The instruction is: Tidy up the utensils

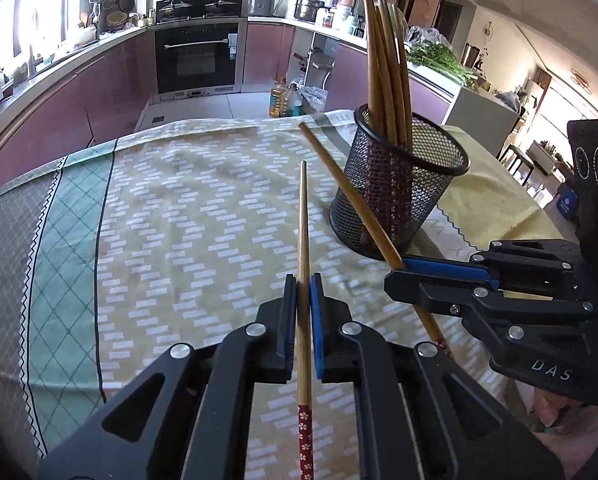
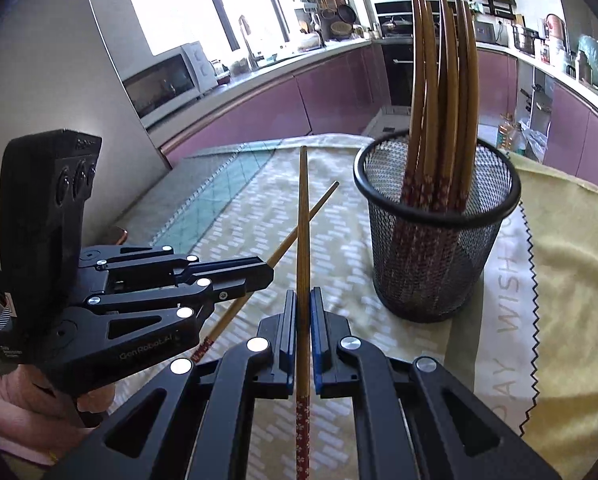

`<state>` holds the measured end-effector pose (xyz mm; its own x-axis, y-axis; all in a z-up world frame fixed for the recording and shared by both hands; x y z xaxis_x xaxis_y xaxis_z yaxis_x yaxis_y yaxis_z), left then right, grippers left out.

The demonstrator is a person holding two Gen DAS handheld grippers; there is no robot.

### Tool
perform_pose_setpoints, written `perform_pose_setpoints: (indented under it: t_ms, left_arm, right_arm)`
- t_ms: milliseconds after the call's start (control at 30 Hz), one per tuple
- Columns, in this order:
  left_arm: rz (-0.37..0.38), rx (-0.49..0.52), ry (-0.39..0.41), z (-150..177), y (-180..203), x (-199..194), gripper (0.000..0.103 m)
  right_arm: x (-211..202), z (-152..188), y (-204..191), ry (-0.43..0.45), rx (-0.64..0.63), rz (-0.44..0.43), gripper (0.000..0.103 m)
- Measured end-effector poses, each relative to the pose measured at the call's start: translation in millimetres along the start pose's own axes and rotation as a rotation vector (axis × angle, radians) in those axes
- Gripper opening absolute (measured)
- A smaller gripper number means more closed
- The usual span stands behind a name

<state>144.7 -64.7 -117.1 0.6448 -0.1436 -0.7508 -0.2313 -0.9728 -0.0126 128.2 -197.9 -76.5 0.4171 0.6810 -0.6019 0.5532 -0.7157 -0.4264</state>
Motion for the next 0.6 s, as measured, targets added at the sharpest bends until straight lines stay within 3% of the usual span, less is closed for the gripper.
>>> perform_pose_setpoints:
  t_ms: [600]
  left_arm:
    - [0.087, -0.048, 0.060, -10.0, -6.3, -40.3, 0.007]
  right_arm:
    - [-26.5, -14.5, -13.5, 0.086, -0.027, -0.021, 0.006]
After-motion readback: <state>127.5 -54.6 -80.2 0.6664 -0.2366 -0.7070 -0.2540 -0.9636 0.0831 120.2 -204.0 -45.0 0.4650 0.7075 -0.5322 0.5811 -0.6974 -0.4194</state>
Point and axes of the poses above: each gripper's, at about its wrist camera, not at the fingertips, and x roughly the way its jaws point, y to its right, z to its underside, the point moved 5 cm from there along x, roughly the way its jaws point, and after that the axes turned 13 degrees about -z, right-handed, at the moved point
